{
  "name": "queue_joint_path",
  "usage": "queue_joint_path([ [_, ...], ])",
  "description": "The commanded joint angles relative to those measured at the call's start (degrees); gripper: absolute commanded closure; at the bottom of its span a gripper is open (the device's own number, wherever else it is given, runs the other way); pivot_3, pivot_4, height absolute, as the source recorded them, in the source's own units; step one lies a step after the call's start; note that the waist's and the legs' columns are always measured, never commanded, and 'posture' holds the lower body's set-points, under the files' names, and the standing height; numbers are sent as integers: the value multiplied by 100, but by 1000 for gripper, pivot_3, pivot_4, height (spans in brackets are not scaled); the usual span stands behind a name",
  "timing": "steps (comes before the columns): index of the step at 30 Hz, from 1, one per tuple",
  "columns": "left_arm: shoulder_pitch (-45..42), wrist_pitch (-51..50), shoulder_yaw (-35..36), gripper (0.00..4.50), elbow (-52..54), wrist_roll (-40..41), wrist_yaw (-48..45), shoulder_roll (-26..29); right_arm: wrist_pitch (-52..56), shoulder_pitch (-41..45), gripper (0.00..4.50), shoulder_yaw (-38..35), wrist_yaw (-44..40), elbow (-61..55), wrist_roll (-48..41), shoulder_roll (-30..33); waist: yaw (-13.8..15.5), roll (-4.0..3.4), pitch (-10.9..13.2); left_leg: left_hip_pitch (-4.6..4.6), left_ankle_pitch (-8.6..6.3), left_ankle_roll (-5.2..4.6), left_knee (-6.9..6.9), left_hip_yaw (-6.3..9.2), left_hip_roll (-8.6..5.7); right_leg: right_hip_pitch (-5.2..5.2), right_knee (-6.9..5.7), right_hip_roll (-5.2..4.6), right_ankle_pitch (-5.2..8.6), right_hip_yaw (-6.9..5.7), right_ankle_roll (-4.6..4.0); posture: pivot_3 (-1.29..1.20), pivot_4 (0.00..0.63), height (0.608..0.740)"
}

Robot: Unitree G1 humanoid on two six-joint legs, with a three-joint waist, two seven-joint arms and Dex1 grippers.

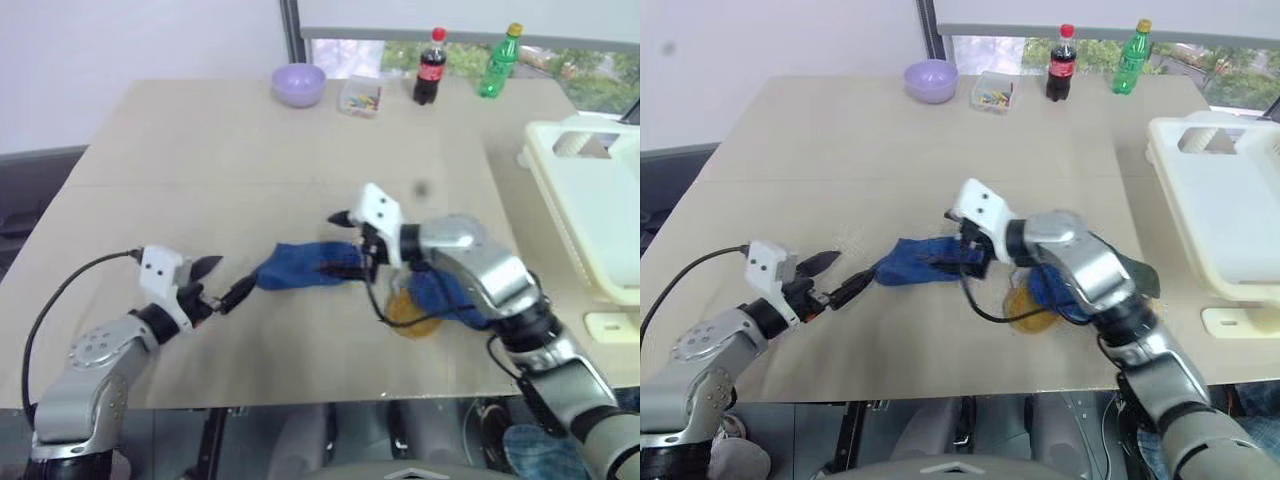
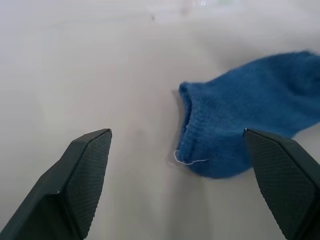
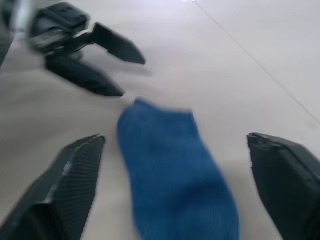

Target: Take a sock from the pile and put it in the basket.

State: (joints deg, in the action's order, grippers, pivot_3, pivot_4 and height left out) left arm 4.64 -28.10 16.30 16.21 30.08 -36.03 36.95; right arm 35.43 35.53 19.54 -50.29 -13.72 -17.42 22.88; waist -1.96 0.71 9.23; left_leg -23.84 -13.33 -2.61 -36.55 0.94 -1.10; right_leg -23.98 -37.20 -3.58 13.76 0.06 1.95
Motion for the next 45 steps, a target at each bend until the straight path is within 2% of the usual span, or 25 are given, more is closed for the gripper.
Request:
queue_joint_path([
  [1, -295, 209, -309, 0, -328, -322, -176, 62, 50, -513, 72, -666, -97, -1176, -411, 492, 23, 0, 0, 0, 0, 0, -1, 2, 0, 3, 1, -1, 0, -1, 0, 0, 150, 740],
  [4, -477, 289, -497, 0, -557, -441, -311, 37, 171, -852, 72, -946, -21, -1616, -594, 776, 19, 2, 1, 3, 0, -1, -11, 0, 4, 10, 1, -2, -1, 2, 1, 0, 150, 740],
  [7, -583, 484, -702, 709, -731, -527, -551, -28, 64, -1099, 0, -1065, 111, -1771, -491, 933, 54, 2, 0, 2, 0, -1, -18, 3, 6, 10, -6, -3, 0, -2, 1, 0, 150, 740],
  [12, -764, 589, -668, 2817, -946, -446, -654, -198, -203, -1345, 0, -1053, 224, -1789, -277, 1097, 129, 2, 1, 1, 0, -1, -25, 1, 7, 11, -8, -6, 0, -1, 0, 0, 150, 740],
  [14, -741, 610, -521, 3909, -925, -312, -761, -201, -421, -1421, 0, -1017, 236, -1724, -150, 1138, 135, 4, 0, 0, 0, -1, -27, 1, 7, 11, -8, -7, 0, -1, 0, 0, 150, 740],
  [15, -703, 624, -437, 4262, -903, -251, -823, -185, -484, -1448, 0, -1019, 225, -1698, -138, 1142, 135, 4, 0, 0, 0, -1, -27, 2, 7, 12, -8, -7, 0, -1, 0, 0, 150, 740],
  [16, -650, 604, -338, 4394, -868, -167, -874, -161, -535, -1477, 0, -1037, 214, -1675, -151, 1130, 133, 4, 1, -1, 0, -1, -28, 1, 7, 12, -8, -7, 0, -1, 0, 0, 150, 740],
  [20, -320, 668, 386, 4394, -711, 347, -1357, 61, -655, -1595, 0, -1159, 12, -1576, -441, 1073, 116, 5, 1, -1, 0, -1, -28, 2, 9, 11, -9, -5, 0, -1, 0, 0, 150, 740],
  [23, -193, 631, 1030, 4394, -733, 619, -1691, 472, -808, -1652, 0, -1210, -40, -1543, -560, 1018, 127, 10, 6, -1, 0, -1, -30, 4, 13, 11, -9, -3, 1, -5, -1, 0, 150, 740],
  [27, -104, 342, 1868, 4394, -487, 717, -1921, 1360, -924, -1707, 0, -1276, -85, -1510, -673, 985, 136, 19, 12, 1, 0, -1, -43, 15, 15, 24, -11, -4, 11, -16, -18, 0, 150, 740],
  [29, -67, -237, 2188, 4394, -246, 928, -2062, 1946, -942, -1709, 0, -1321, -85, -1478, -722, 981, 143, 19, 14, 0, -1, -1, -49, 22, 14, 27, -6, -7, 12, -23, -21, 0, 150, 740],
  [31, -103, -893, 2213, 4394, 6, 1147, -2191, 2517, -946, -1679, 0, -1327, -50, -1441, -747, 952, 152, 26, 16, -2, -1, -1, -51, 24, 12, 28, -3, -10, 13, -26, -21, 0, 150, 740],
  [33, -329, -1322, 1493, 4394, 336, 1251, -2153, 2818, -920, -1629, 0, -1312, -24, -1411, -767, 929, 159, 13, 23, -2, -1, -1, -52, 27, 6, 32, 0, -13, 13, -29, -21, 0, 150, 740],
  [35, -979, -1516, 344, 4394, 523, 1018, -1702, 2501, -823, -1577, 0, -1320, 42, -1400, -795, 912, 203, -27, 26, 1, -1, -1, -52, 27, 0, 38, 1, -17, 13, -29, -20, 0, 150, 740],
  [37, -1631, -1613, -574, 4394, 526, 715, -1252, 1892, -717, -1519, 0, -1319, 125, -1408, -832, 873, 243, -40, 25, 5, 0, -1, -54, 25, -6, 39, -10, -17, 3, -26, -3, 0, 150, 740],
  [39, -2055, -1804, -1100, 3734, 571, 877, -996, 1131, -544, -1493, 0, -1315, 281, -1471, -877, 824, 261, -18, 36, -1, 1, -2, -63, 25, -2, 35, -29, -2, 1, -25, 1, 0, 150, 740],
  [40, -2183, -1825, -1339, 3465, 565, 694, -749, 857, -410, -1479, 0, -1284, 380, -1524, -899, 795, 261, -2, 44, -2, 1, -2, -66, 25, -1, 32, -36, 2, 1, -24, 0, 0, 150, 740],
  [41, -2269, -1842, -1499, 2973, 558, 527, -568, 677, -310, -1467, 0, -1261, 452, -1564, -917, 777, 244, 14, 53, -5, 1, -2, -73, 25, -1, 28, -43, 5, 2, -24, 1, 0, 150, 740],
  [43, -2148, -1815, -1282, 2084, 492, 480, -571, 740, 22, -1414, 0, -1086, 829, -1714, -715, 724, 174, 21, 58, -6, 1, -1, -73, 22, 3, 26, -46, 13, 2, -19, 1, 0, 150, 740],
  [45, -1930, -1634, -903, 2084, 294, 493, -877, 1028, 297, -1356, 0, -941, 1098, -1712, -659, 588, 104, 21, 59, -3, 1, -1, -73, 21, 7, 24, -49, 17, 2, -17, 0, 0, 150, 740],
])
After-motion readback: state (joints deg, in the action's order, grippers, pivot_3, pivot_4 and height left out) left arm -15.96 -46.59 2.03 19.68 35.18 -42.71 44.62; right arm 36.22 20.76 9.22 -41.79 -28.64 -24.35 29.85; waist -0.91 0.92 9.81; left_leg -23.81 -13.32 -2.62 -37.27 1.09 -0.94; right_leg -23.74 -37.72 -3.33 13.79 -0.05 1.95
